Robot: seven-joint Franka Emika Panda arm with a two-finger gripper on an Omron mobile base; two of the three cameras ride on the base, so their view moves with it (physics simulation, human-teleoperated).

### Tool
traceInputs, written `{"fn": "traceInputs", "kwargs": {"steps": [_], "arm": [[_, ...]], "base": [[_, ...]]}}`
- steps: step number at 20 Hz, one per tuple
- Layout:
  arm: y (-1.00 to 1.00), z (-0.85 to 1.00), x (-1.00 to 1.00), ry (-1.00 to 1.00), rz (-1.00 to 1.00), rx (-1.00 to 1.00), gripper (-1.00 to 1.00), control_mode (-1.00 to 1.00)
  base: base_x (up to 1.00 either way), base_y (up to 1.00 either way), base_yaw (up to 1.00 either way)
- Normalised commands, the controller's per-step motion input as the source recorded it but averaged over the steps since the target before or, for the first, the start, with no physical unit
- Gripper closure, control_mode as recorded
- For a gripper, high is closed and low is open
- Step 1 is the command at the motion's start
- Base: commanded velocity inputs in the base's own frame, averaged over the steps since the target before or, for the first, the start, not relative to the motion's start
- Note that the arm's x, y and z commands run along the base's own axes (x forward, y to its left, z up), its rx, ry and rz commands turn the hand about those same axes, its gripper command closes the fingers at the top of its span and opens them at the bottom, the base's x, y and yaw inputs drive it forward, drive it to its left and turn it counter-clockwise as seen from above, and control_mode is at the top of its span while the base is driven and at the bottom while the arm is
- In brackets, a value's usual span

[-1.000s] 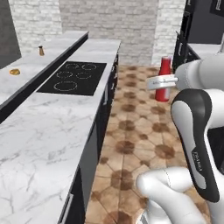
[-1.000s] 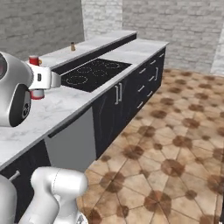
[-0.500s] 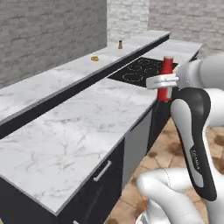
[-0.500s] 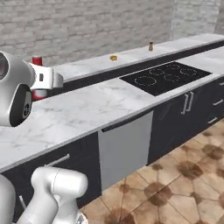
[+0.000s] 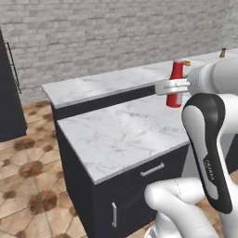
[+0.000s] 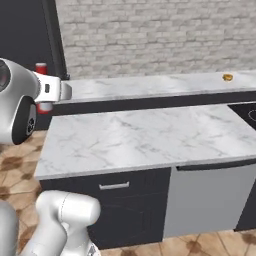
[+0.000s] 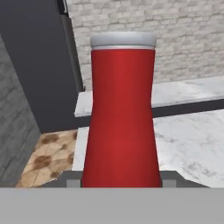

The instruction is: Move the ketchup and condiment bottle from the cabinet to the dining counter.

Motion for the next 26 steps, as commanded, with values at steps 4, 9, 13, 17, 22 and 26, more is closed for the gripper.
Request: {"fn": "traceInputs", "kwargs": {"steps": [4, 9, 13, 17, 22, 26], "arm": [[0.0, 0.0, 0.0, 0.0, 0.0, 0.0, 1.0, 1.0], [0.0, 0.0, 0.0, 0.0, 0.0, 0.0, 1.0, 1.0], [0.0, 0.0, 0.0, 0.0, 0.0, 0.0, 1.0, 1.0], [0.0, 0.0, 0.0, 0.0, 0.0, 0.0, 1.0, 1.0], [0.0, 0.0, 0.0, 0.0, 0.0, 0.0, 1.0, 1.0], [0.0, 0.0, 0.0, 0.0, 0.0, 0.0, 1.0, 1.0]], "base": [[-0.21, 0.3, 0.29], [-0.23, 0.5, 0.1], [-0.22, 0.58, 0.03], [-0.02, 0.74, 0.01], [0.04, 0.78, 0.02], [0.18, 0.8, 0.0]]}}
